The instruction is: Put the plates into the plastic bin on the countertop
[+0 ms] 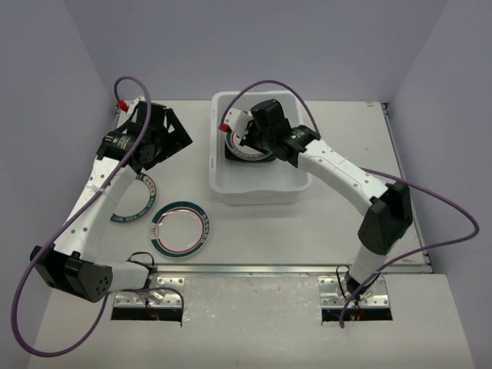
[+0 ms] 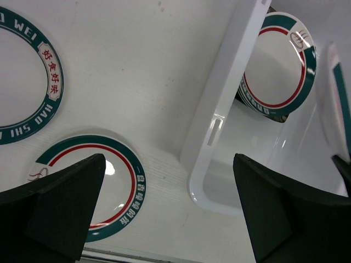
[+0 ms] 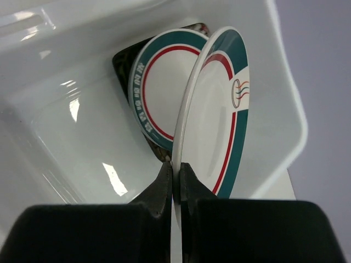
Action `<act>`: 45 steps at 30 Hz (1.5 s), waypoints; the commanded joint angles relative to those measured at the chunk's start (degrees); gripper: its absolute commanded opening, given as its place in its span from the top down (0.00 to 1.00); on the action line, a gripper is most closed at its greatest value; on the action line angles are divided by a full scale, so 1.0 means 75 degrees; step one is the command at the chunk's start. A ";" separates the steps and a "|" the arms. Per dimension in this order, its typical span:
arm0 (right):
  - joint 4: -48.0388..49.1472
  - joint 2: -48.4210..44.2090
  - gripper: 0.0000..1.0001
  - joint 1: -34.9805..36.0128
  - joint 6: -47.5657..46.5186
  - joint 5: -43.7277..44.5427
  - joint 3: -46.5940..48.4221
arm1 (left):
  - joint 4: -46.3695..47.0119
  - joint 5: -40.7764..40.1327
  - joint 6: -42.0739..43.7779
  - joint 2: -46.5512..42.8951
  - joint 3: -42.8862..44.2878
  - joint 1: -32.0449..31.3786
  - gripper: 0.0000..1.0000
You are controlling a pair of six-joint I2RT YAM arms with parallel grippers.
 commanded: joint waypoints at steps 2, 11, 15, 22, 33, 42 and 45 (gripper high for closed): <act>0.0760 0.0948 1.00 -0.0090 -0.1168 -0.0620 0.0482 | -0.0365 0.0051 -0.0141 -0.0584 0.0003 0.0074 0.00; 0.0771 0.2530 0.98 -0.0269 -0.1161 -0.0729 0.1623 | -0.1108 -0.0013 -0.0037 -0.1241 -0.0479 0.0074 0.00; 0.0843 0.2784 0.67 -0.0312 -0.1111 -0.0758 0.1602 | -0.1178 -0.0031 -0.0092 -0.1433 -0.0672 0.0074 0.00; 0.0282 0.3102 0.42 -0.0532 -0.0664 -0.0641 0.2055 | -0.1214 0.0011 0.0149 -0.1494 -0.0741 0.0074 0.00; -0.0681 0.2645 0.01 -0.0862 0.0998 -0.0654 0.2511 | -0.1002 0.0543 0.0537 -0.0858 -0.0499 0.0074 0.00; -0.0697 -0.0293 0.01 -0.0862 0.5986 -0.2115 0.2066 | -0.1414 -0.0742 0.0883 -0.0592 0.0923 0.0074 0.00; 0.0749 -0.2234 0.01 -0.0843 0.8781 -0.2748 -0.1101 | -0.1563 -0.1126 0.0824 -0.0644 0.1517 0.0074 0.00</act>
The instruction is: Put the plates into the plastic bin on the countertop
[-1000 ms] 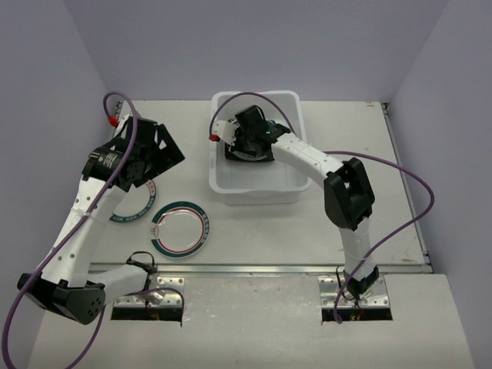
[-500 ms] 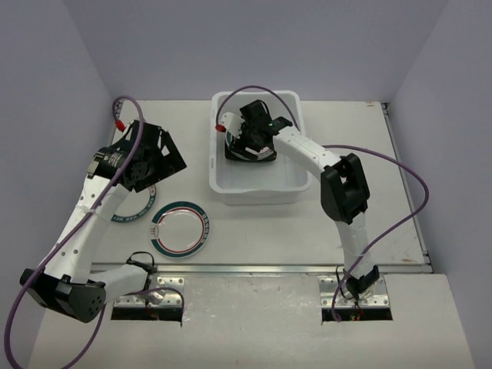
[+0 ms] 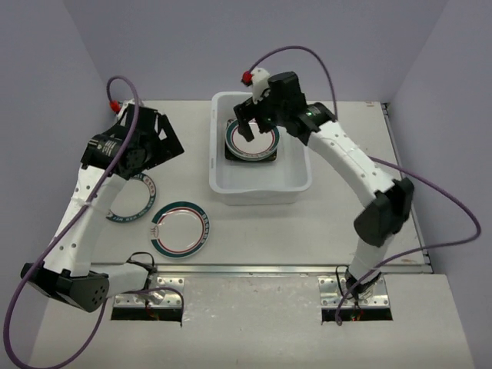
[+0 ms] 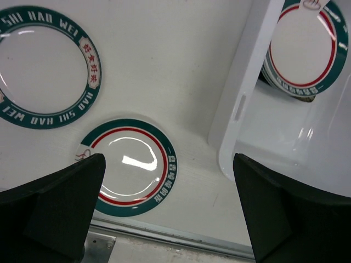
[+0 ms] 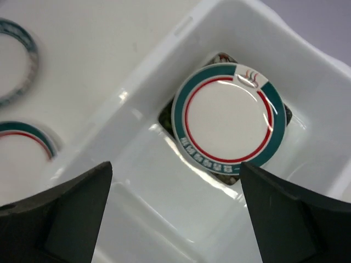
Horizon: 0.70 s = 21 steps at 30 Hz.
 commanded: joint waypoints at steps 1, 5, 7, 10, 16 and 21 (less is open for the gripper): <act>0.2110 -0.3191 0.01 0.0190 0.4981 -0.1134 -0.3846 | -0.0118 -0.0876 0.0128 -0.0189 0.1045 0.0041 0.00; 0.4203 -0.5025 0.01 0.1123 0.6334 -0.1169 -0.6870 | 0.0040 -0.0839 0.0164 -0.0439 0.1426 0.0041 0.00; 0.4610 -0.5314 0.01 0.1979 0.6660 -0.0737 -0.7627 | 0.0207 -0.0853 0.0197 -0.0561 0.1320 0.0041 0.00; 0.5527 -0.5237 0.01 0.3083 0.7626 0.0279 -0.8747 | 0.0540 -0.0930 0.0218 -0.0922 0.0856 0.0041 0.00; 0.7822 -0.3456 0.01 0.5001 0.8534 0.2334 -0.9303 | 0.0736 -0.0590 0.0297 -0.1104 0.0603 0.0041 0.00; 0.8753 -0.1775 0.04 0.5010 1.0305 0.2777 -0.9368 | 0.0695 -0.0179 0.0276 -0.1241 0.0567 0.0041 0.00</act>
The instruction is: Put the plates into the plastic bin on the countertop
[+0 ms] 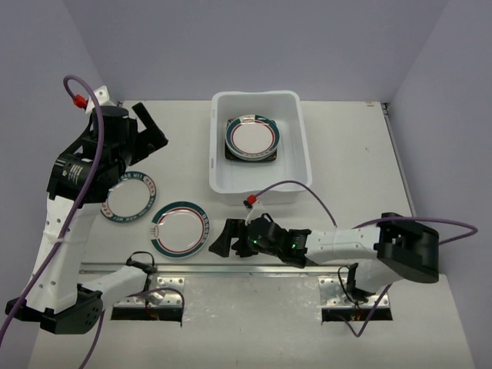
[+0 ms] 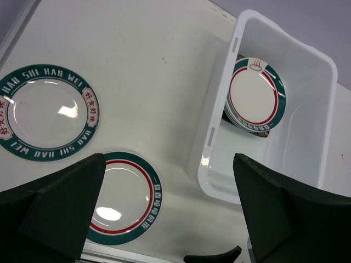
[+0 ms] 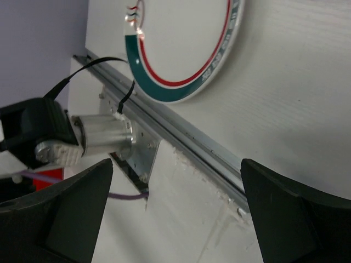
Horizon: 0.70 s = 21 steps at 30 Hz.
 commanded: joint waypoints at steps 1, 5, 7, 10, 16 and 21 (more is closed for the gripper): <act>0.1689 0.1256 0.05 -0.0050 0.1771 0.1195 0.0321 | 0.0323 0.0526 0.0072 -0.0194 -0.0054 0.0041 0.00; 0.1119 0.2232 0.08 -0.0044 0.2337 0.1355 0.1002 | 0.0348 0.0856 -0.0031 -0.0374 -0.0182 0.0041 0.00; 0.1160 0.2816 0.13 -0.0062 0.2546 0.1497 0.1216 | 0.0370 0.1009 -0.0076 -0.0495 -0.0374 0.0041 0.00; 0.0847 0.3576 0.22 -0.0073 0.2959 0.1487 0.1757 | 0.0381 0.1055 -0.0054 -0.0562 -0.0515 0.0036 0.00; 0.0744 0.4767 0.46 -0.0107 0.4459 0.1436 0.1865 | 0.0428 0.0895 0.0097 -0.0484 -0.0434 -0.0325 0.00; 0.0804 0.4939 0.85 -0.0115 0.4881 0.1499 0.1734 | 0.0411 0.0657 0.0216 -0.0447 -0.0523 -0.0639 0.00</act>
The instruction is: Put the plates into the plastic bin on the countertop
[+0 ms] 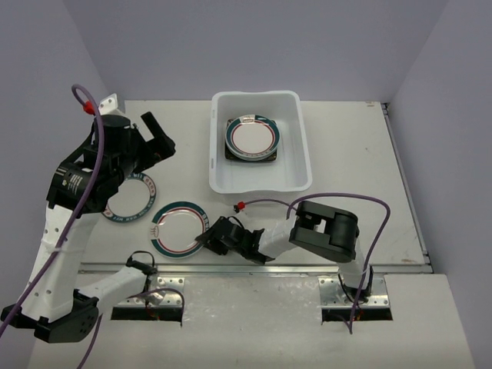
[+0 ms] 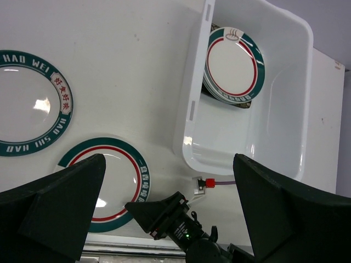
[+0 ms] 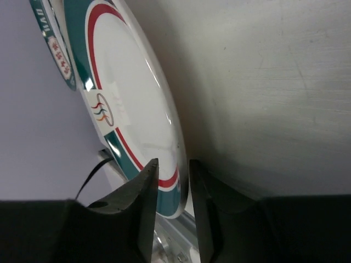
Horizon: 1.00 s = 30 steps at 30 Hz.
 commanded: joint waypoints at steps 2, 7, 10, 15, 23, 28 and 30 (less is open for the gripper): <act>-0.1056 0.0090 0.98 -0.0040 0.0684 0.0467 -0.0423 | 0.0285 -0.0351 0.0269 -0.0022 -0.0086 -0.0409 0.00; -0.1087 -0.0996 1.00 -0.0043 0.0229 0.0105 -0.0766 | 0.0322 -0.0685 0.0440 0.0054 -0.0118 -0.0538 0.00; -0.2766 -0.1848 1.00 -0.0070 -0.0809 -0.0507 -0.0383 | 0.0332 -0.1055 0.0506 0.0116 -0.0063 -0.0559 0.00; -0.5025 -0.3319 1.00 -0.0227 -0.2961 -0.1620 0.0026 | 0.0367 -0.1964 0.0461 0.0376 0.0072 -0.0536 0.00; -0.5577 -0.5103 1.00 -0.0283 -0.4464 -0.2221 -0.0057 | 0.0715 -0.3019 0.0093 0.0610 0.0628 -0.0465 0.00; -0.6000 -0.5598 1.00 -0.1849 -0.5263 -0.2533 0.0944 | 0.1302 -0.2453 0.0067 0.0667 0.0422 -0.0454 0.00; -0.6095 -0.5609 1.00 -0.2516 -0.5444 -0.2779 0.1373 | 0.1340 -0.2270 -0.0025 0.0751 0.0319 -0.0454 0.00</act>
